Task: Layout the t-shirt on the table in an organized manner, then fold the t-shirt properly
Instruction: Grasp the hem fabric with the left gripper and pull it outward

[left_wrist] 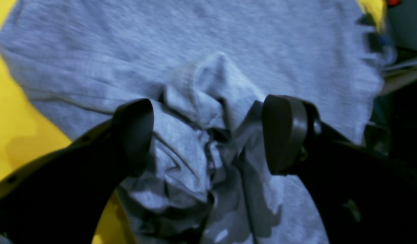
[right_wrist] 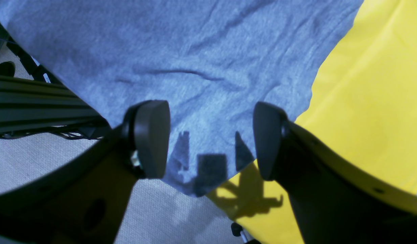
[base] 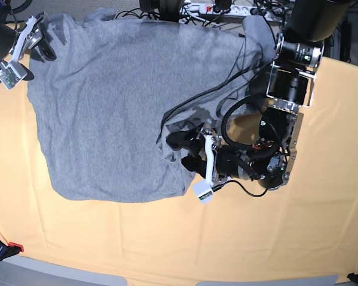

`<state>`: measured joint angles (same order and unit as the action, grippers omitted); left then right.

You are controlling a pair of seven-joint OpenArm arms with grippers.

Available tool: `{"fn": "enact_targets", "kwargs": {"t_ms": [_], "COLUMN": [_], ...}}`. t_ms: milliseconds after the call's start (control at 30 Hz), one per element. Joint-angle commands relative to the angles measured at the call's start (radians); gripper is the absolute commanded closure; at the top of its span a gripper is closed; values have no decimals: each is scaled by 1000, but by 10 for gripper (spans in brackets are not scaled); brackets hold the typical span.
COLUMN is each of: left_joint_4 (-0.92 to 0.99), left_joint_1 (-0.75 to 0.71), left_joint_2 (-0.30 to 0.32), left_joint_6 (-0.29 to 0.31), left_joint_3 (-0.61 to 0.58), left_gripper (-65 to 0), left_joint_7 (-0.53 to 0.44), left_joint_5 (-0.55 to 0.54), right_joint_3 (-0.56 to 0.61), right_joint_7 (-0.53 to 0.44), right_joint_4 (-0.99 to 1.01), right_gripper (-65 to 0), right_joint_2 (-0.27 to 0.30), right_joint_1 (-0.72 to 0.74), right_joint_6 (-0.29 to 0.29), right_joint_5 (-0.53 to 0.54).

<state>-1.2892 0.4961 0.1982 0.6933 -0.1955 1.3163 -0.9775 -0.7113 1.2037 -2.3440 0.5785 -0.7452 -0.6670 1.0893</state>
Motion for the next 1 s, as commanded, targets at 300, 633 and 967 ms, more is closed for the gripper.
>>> {"fn": "enact_targets", "kwargs": {"t_ms": [300,633,967], "left_joint_4": [-13,-13,-23], "left_joint_1": [-45,-60,120], "left_joint_2": [-12,-13,21], "left_joint_6": [5,-24,5], "left_joint_3": [6,7,7], "left_gripper": [-494,0,0], "left_joint_7": [-70,-193,80], "left_joint_5": [84,201,-161], "right_joint_3": [-9,-9,-9], "right_joint_7": [-18,-19,-19], "right_joint_4": [-12,-12,-12], "right_gripper": [-405,-404,-404], "right_joint_2": [14,14,15], "right_joint_1": [-2,-2,-2], "right_joint_6": [-3,-3,-3], "right_joint_5": [10,10,9]}}
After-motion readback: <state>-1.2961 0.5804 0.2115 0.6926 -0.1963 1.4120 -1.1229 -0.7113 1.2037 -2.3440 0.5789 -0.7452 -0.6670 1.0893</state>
